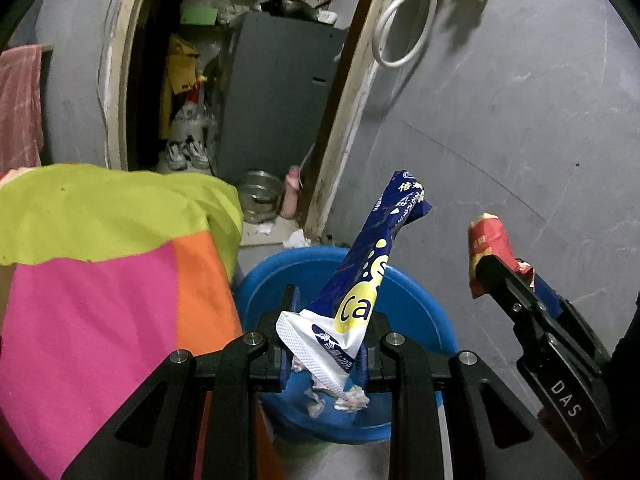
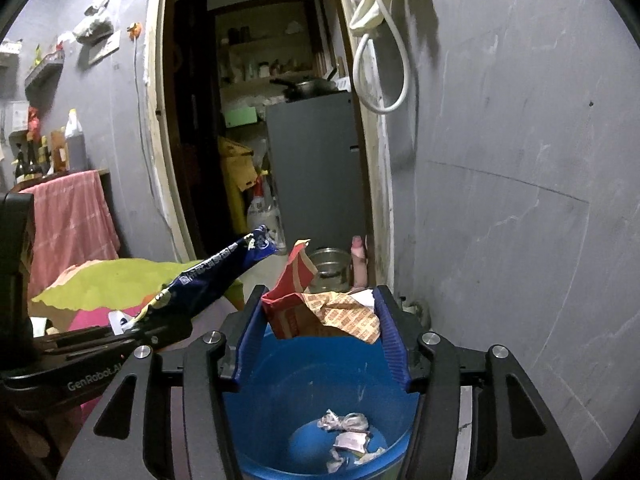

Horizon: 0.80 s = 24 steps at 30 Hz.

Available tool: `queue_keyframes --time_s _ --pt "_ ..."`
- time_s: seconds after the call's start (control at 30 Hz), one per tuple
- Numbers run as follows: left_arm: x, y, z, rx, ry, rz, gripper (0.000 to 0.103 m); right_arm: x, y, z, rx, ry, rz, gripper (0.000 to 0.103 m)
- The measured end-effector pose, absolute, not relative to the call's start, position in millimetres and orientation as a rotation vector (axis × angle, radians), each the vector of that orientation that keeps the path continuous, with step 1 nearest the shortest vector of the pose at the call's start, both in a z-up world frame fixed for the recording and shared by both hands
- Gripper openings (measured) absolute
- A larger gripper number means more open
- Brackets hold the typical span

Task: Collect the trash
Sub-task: 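Carry both items over the blue bucket and open both tools to drop them, then move both open tools back over the blanket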

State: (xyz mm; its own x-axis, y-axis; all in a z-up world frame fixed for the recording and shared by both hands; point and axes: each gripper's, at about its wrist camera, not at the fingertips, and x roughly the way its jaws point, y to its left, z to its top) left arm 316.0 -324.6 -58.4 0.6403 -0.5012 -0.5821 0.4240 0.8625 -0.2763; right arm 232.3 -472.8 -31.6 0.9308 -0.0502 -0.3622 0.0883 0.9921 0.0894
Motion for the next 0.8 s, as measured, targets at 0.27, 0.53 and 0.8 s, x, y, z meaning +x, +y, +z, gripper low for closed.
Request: queue_keyframes --time_s 0.27,0.53,0.8 --pt "322.0 -322.6 -60.6 -0.136 0.737 -0.549 0.033 234.7 -477.2 -30.7 0.117 0.375 -0.073 0.056" --pt "317.9 -314.1 -53.6 -0.172 0.730 -0.533 0.035 230.5 -481.7 -25.4 0.134 0.345 -0.084 0.064" --pt "297.6 -280.6 -15.6 -0.219 0.592 -0.502 0.056 204.2 -470.5 4.0 0.116 0.207 -0.108 0.080"
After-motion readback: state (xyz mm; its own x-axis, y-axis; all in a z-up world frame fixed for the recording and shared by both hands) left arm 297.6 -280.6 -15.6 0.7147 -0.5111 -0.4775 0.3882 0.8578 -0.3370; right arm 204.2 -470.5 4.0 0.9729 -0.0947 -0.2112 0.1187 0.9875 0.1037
